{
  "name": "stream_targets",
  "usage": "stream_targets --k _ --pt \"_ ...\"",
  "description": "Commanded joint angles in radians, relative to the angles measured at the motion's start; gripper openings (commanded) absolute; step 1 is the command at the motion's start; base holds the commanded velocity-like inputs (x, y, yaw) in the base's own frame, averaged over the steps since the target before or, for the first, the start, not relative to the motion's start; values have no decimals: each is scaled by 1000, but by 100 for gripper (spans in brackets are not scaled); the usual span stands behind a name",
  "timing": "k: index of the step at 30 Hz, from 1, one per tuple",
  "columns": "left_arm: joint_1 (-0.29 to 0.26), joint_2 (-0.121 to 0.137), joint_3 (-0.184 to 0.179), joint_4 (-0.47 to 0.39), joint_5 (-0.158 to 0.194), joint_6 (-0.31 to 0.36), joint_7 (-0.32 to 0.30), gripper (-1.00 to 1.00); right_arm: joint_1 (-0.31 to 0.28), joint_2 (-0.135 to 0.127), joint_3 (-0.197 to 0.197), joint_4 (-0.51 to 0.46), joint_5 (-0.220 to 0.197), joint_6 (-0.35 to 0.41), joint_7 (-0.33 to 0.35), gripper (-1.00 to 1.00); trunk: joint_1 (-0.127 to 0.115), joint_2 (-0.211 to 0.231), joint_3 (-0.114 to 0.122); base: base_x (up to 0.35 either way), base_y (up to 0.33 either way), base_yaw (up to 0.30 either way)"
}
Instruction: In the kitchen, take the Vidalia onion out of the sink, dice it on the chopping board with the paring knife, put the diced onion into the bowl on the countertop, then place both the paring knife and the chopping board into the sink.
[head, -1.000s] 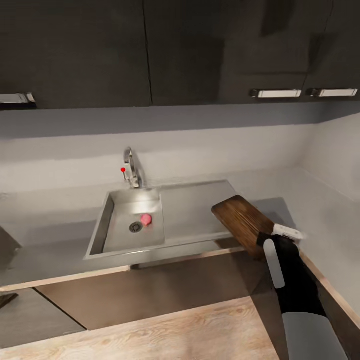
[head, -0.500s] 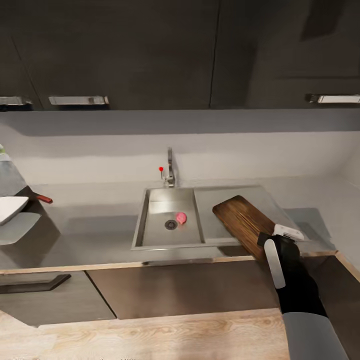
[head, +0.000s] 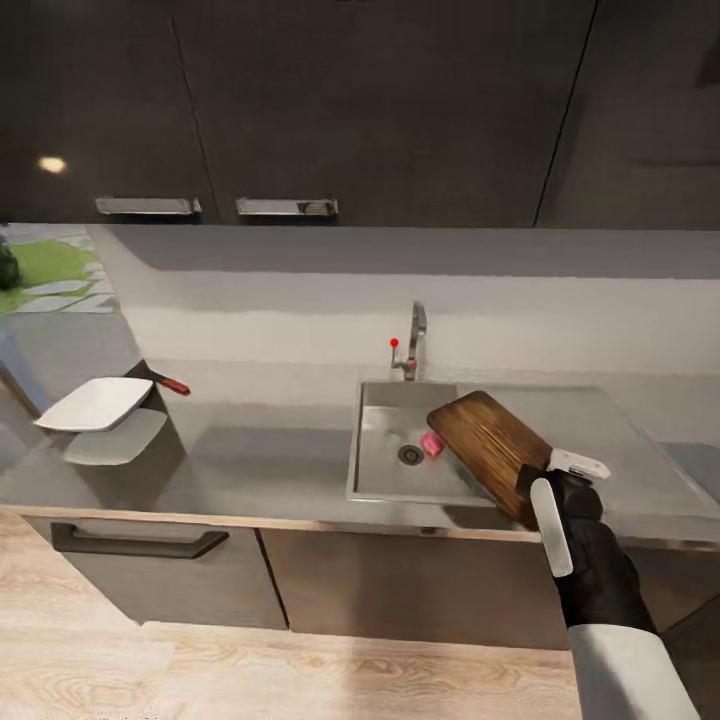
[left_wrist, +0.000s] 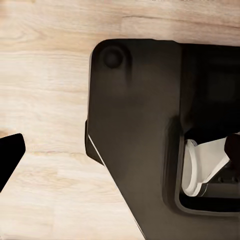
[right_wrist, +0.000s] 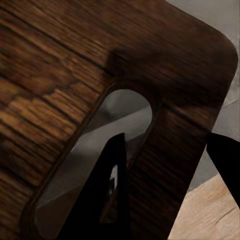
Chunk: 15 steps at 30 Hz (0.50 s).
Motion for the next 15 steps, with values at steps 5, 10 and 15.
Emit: stream_targets --k 5,10,15 --pt "0 0 1 -2 2 -1 0 100 -1 0 0 -1 -7 1 -9 -100 1 -2 2 0 298 134" --pt "0 0 1 -1 2 -1 0 100 -1 -1 1 -1 -7 1 -9 -100 1 -2 2 0 298 15" --pt "0 0 1 -1 2 -1 0 100 -1 -1 1 -1 -6 1 -9 -100 1 -2 2 0 274 2"
